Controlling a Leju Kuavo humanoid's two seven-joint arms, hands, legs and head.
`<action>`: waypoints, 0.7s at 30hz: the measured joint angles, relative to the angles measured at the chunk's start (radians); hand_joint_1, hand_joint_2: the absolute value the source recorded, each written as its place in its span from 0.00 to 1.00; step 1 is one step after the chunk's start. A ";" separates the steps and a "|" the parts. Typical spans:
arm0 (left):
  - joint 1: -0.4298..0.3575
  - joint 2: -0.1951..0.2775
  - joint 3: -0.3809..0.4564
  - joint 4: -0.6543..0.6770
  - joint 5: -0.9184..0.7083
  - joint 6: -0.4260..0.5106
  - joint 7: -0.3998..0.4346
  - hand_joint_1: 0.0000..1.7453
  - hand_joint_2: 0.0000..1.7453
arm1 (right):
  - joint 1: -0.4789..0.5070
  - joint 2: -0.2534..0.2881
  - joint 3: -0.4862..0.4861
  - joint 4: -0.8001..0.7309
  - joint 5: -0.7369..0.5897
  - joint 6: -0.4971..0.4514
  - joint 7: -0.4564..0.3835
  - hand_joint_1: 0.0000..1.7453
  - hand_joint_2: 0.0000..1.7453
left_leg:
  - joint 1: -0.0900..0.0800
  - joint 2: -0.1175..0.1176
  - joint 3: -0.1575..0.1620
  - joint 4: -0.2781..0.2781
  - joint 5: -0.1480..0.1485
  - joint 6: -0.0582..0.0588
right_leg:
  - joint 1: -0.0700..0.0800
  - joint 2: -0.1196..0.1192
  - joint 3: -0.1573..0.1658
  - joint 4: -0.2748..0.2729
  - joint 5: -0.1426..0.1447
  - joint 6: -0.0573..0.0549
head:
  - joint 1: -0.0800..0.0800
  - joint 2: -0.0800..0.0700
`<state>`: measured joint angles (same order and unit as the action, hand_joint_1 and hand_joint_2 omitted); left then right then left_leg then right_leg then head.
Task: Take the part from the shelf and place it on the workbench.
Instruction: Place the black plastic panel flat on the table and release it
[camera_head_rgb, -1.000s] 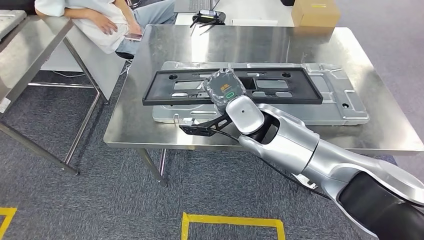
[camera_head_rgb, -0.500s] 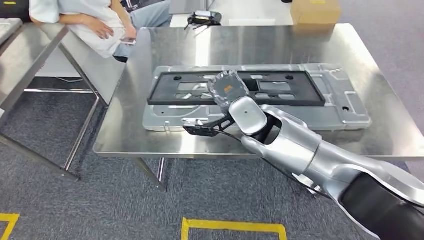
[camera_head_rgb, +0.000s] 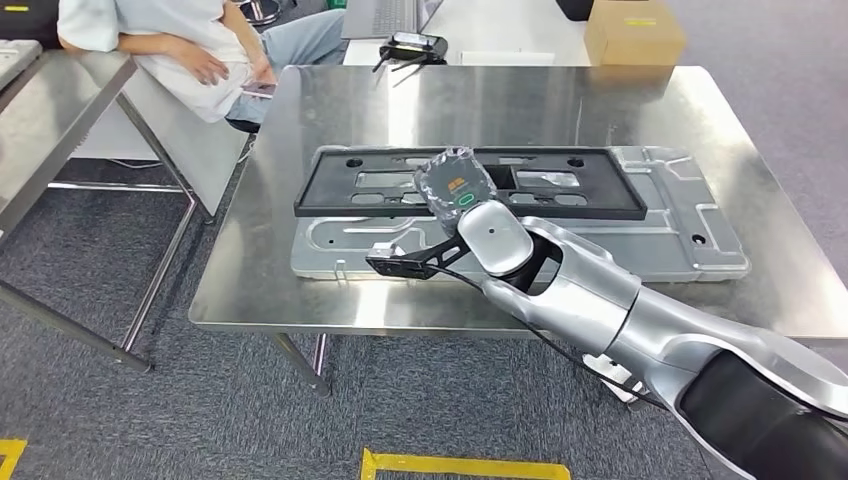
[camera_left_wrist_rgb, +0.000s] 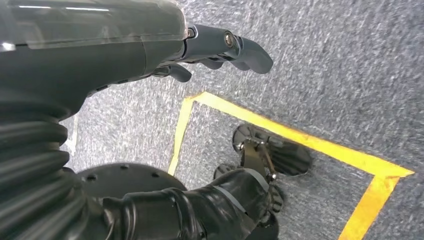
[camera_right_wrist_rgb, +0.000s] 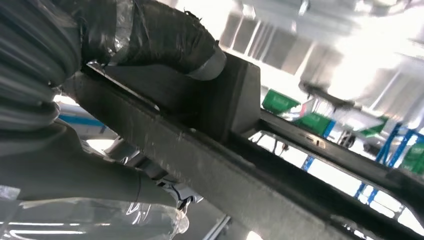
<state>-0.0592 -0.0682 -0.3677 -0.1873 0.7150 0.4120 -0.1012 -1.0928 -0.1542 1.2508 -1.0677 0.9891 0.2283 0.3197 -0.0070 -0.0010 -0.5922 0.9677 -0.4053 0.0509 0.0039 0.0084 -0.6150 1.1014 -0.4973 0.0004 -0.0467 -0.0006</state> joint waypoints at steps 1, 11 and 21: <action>-0.001 0.000 0.000 0.000 0.000 -0.001 0.000 0.00 1.00 | -0.001 -0.001 0.000 0.001 0.000 0.000 0.000 1.00 1.00 | 0.000 0.001 0.007 -0.002 -0.004 0.001 | -0.003 -0.001 -0.032 0.058 -0.022 0.005 | 0.002 0.000; -0.004 -0.002 0.000 0.000 0.000 -0.003 -0.001 0.00 1.00 | 0.008 -0.008 0.000 0.007 0.002 0.001 -0.004 1.00 1.00 | 0.008 -0.005 0.019 0.065 -0.084 -0.040 | -0.026 -0.004 -0.041 -0.043 0.076 0.020 | 0.002 0.000; 0.000 -0.004 0.000 0.000 0.009 -0.006 -0.002 0.00 1.00 | 0.020 -0.011 0.000 0.006 0.002 0.001 -0.003 1.00 1.00 | 0.018 -0.003 -0.148 0.288 -0.091 -0.065 | -0.032 -0.001 0.016 -0.053 0.037 -0.011 | -0.007 0.000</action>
<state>-0.0590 -0.0717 -0.3678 -0.1873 0.7240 0.4055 -0.1030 -1.0725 -0.1652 1.2509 -1.0613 0.9912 0.2297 0.3170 0.0106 -0.0042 -0.7404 1.2560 -0.4963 -0.0141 -0.0277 0.0077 -0.5994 1.0488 -0.4605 -0.0106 -0.0540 -0.0008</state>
